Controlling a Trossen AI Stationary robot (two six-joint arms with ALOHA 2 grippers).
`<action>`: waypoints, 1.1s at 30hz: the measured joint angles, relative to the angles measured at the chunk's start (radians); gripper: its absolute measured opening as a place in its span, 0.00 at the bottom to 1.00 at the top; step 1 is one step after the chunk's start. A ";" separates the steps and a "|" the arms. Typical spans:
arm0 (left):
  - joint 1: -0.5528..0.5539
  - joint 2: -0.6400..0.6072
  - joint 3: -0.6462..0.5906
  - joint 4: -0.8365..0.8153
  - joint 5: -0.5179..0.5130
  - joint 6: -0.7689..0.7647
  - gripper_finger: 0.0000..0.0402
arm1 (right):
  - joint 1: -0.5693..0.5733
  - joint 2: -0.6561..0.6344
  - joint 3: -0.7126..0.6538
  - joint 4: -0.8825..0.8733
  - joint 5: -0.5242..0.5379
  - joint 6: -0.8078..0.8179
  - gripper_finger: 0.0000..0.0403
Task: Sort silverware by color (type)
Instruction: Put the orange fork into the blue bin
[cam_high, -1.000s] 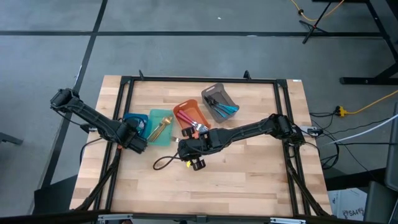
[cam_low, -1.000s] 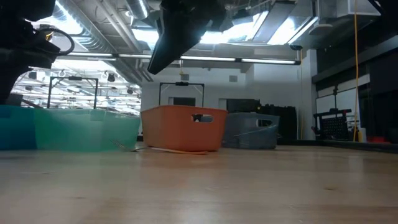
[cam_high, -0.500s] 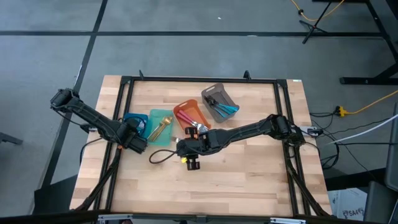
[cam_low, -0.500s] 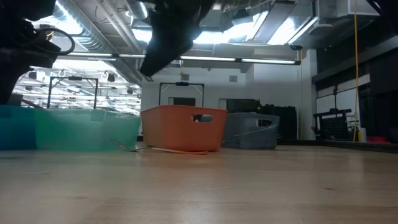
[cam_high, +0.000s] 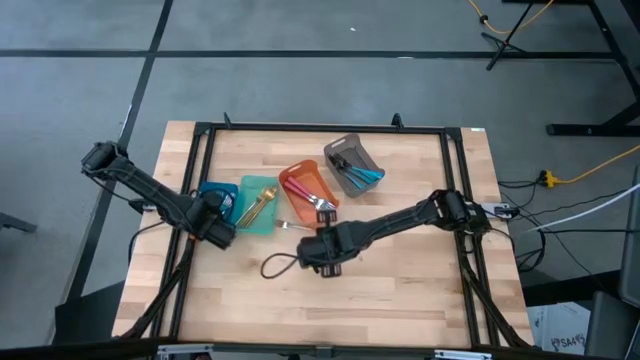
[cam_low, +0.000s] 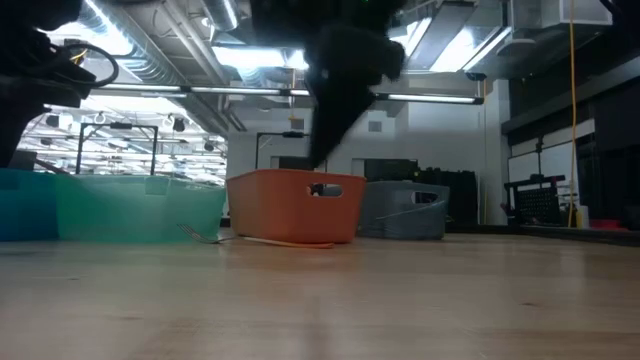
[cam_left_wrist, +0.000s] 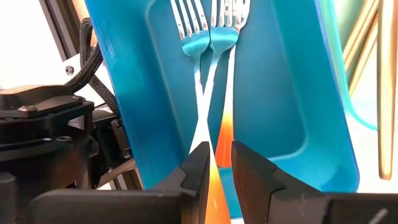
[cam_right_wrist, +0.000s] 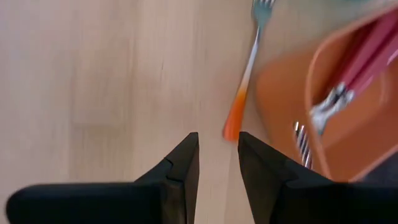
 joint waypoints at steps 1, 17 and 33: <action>-0.003 0.000 0.000 0.000 -0.001 0.000 0.15 | 0.005 0.000 -0.011 -0.014 0.011 0.010 0.26; -0.027 0.000 0.000 0.005 -0.049 -0.003 0.15 | 0.008 -0.018 -0.223 0.008 0.358 0.292 0.26; -0.027 0.000 0.000 0.009 -0.048 -0.003 0.15 | 0.009 -0.018 -0.369 0.253 0.376 0.417 0.26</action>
